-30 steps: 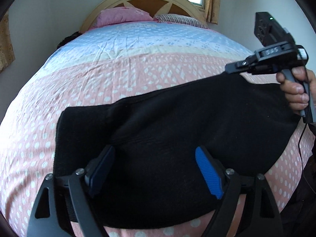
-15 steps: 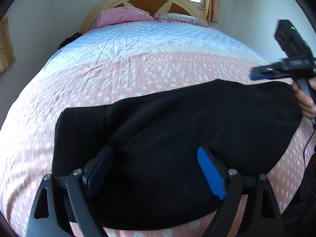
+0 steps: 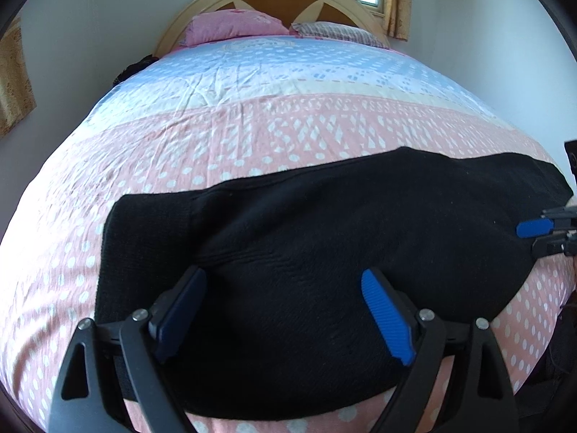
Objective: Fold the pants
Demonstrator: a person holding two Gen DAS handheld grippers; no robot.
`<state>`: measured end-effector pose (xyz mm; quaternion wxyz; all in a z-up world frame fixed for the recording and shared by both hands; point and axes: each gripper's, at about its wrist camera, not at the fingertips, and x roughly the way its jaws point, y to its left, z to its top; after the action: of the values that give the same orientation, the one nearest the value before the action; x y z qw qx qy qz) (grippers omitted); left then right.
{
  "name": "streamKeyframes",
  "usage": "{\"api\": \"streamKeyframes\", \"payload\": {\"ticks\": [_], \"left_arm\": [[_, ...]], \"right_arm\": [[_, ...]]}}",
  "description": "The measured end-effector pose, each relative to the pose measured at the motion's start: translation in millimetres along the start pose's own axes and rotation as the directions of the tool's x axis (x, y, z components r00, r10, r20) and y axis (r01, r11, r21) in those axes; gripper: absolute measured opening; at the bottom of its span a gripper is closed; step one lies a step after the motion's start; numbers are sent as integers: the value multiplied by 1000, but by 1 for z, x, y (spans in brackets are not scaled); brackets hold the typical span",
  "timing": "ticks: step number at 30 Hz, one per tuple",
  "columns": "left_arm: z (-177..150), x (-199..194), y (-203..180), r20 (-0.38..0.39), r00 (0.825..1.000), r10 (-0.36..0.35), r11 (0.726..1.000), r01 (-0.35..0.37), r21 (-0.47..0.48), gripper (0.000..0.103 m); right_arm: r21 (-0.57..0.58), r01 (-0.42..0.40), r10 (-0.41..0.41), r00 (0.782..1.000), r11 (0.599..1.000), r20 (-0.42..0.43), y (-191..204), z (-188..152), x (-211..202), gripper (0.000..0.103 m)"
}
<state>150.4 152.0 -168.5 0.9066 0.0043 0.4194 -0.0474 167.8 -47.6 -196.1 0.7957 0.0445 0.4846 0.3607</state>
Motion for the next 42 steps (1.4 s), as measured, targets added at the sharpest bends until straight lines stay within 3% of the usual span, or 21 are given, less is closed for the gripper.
{"api": "streamKeyframes", "payload": {"ticks": [5, 11, 14, 17, 20, 23, 26, 29, 30, 32, 34, 39, 42], "left_arm": [[3, -12, -14, 31, 1000, 4, 999, -3, -44, 91], [17, -25, -52, 88, 995, -55, 998, 57, -11, 91], [25, -24, -77, 103, 990, -99, 995, 97, 22, 91], [31, -15, -103, 97, 984, -146, 989, 142, 47, 91], [36, -5, -127, 79, 980, -181, 982, 176, 70, 91], [38, -1, -145, 70, 975, -210, 976, 205, 79, 91], [40, 5, -157, 57, 975, -217, 973, 212, 89, 91], [38, 12, -163, 46, 981, -187, 978, 181, 104, 91], [37, 14, -163, 41, 983, -180, 979, 176, 103, 91], [36, 18, -159, 32, 983, -184, 980, 180, 87, 91], [36, 21, -158, 21, 982, -190, 980, 188, 67, 91], [35, 23, -161, 14, 984, -175, 982, 173, 78, 92], [36, 25, -160, 10, 985, -174, 982, 173, 79, 93]], "right_arm": [[-19, 18, -17, 999, 1000, 42, 3, -4, -3, 55], [97, -16, 0, 987, 995, 159, -31, -13, -48, 55], [178, 22, -67, 964, 984, 255, -65, -20, -91, 55], [280, 62, -160, 925, 958, 344, -105, -32, -141, 55], [402, 93, -271, 870, 911, 412, -149, -54, -194, 55], [542, 92, -383, 805, 835, 454, -192, -89, -246, 55], [696, 59, -500, 739, 716, 451, -238, -137, -298, 55], [802, 142, -630, 702, 581, 333, -273, -174, -328, 41], [816, 175, -655, 697, 550, 292, -284, -184, -334, 37], [821, 219, -671, 700, 527, 244, -298, -190, -339, 31], [802, 246, -655, 722, 544, 222, -307, -188, -336, 31], [729, 358, -683, 702, 583, 201, -311, -160, -318, 31], [709, 339, -659, 715, 618, 232, -313, -151, -316, 31]]}}
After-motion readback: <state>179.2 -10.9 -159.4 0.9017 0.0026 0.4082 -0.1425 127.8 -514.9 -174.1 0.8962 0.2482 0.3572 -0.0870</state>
